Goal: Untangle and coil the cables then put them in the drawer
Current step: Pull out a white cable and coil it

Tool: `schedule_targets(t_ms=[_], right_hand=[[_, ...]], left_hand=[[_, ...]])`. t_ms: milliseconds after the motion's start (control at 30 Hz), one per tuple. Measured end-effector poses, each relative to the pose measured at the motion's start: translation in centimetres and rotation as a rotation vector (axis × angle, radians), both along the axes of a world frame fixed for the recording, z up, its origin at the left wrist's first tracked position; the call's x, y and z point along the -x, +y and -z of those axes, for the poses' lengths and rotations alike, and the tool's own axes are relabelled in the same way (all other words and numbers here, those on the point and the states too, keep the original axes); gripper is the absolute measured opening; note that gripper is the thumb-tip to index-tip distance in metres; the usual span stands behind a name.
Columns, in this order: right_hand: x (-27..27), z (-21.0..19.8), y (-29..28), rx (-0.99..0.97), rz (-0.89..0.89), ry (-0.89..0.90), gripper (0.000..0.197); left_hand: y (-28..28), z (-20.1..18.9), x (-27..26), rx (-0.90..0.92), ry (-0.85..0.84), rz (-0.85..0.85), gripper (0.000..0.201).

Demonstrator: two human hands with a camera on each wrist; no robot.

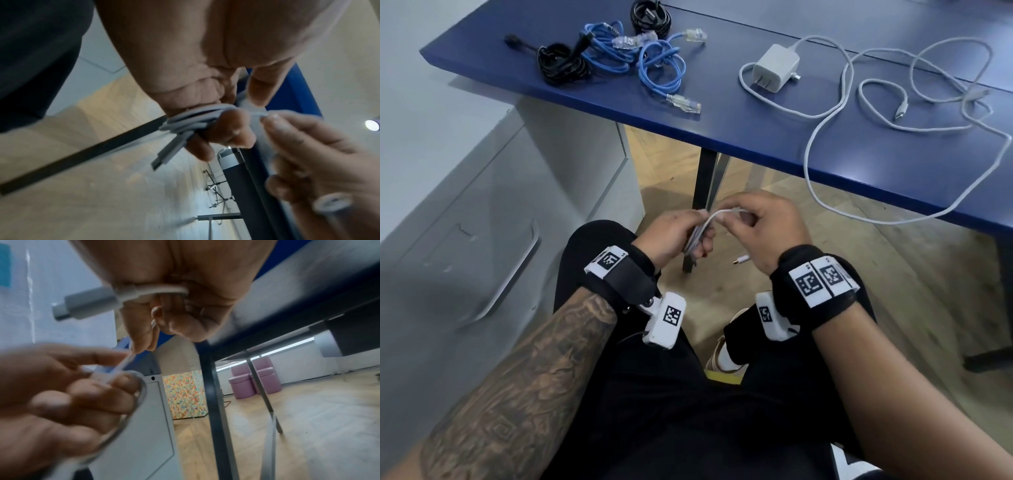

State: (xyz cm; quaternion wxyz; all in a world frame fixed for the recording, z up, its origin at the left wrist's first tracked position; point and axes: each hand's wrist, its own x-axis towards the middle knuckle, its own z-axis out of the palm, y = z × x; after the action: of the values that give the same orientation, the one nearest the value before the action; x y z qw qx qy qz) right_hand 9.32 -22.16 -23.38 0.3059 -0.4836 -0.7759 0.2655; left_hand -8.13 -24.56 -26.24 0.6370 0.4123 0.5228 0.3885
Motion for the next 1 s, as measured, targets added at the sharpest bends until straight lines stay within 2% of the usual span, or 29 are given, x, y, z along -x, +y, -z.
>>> schedule_targets(t_ms=[67, 167, 267, 333, 400, 500, 700, 800, 900, 1000], right_hand=[[-0.7, 0.5, 0.5, 0.025, 0.043, 0.002, 0.018], [-0.4, 1.3, -0.3, 0.194, -0.04, 0.066, 0.022], [0.2, 1.7, -1.2, 0.42, -0.107, 0.264, 0.021], [0.4, 1.6, -1.5, 0.526, -0.109, 0.359, 0.02], [0.2, 1.5, -1.4, 0.538, -0.128, 0.345, 0.018], [0.0, 1.5, -1.0, 0.491, -0.153, 0.292, 0.018], [-0.3, 1.9, -0.8, 0.491, -0.173, 0.321, 0.017], [-0.2, 1.9, -1.0, 0.498, -0.172, 0.355, 0.01], [0.0, 1.7, -1.3, 0.485, -0.165, 0.309, 0.009], [-0.1, 1.8, -1.1, 0.489, -0.168, 0.279, 0.011]], left_hand=[[-0.1, -0.4, -0.2, 0.058, -0.08, 0.077, 0.044], [-0.3, -0.7, 0.0, 0.098, -0.262, 0.144, 0.039], [-0.5, -1.1, 0.1, 0.184, -0.485, 0.134, 0.043], [-0.6, -1.2, 0.4, 0.213, -0.571, 0.111, 0.043], [-0.6, -1.2, 0.8, 0.213, -0.601, 0.121, 0.041], [-0.6, -1.4, 0.8, 0.182, -0.507, 0.103, 0.04], [-0.4, -1.9, 0.4, 0.078, -0.288, 0.012, 0.037], [-0.5, -1.7, -0.2, 0.068, -0.225, -0.054, 0.041], [-0.4, -1.4, -0.8, 0.063, -0.19, -0.151, 0.039], [-0.3, -1.4, -1.1, 0.029, -0.142, -0.129, 0.04]])
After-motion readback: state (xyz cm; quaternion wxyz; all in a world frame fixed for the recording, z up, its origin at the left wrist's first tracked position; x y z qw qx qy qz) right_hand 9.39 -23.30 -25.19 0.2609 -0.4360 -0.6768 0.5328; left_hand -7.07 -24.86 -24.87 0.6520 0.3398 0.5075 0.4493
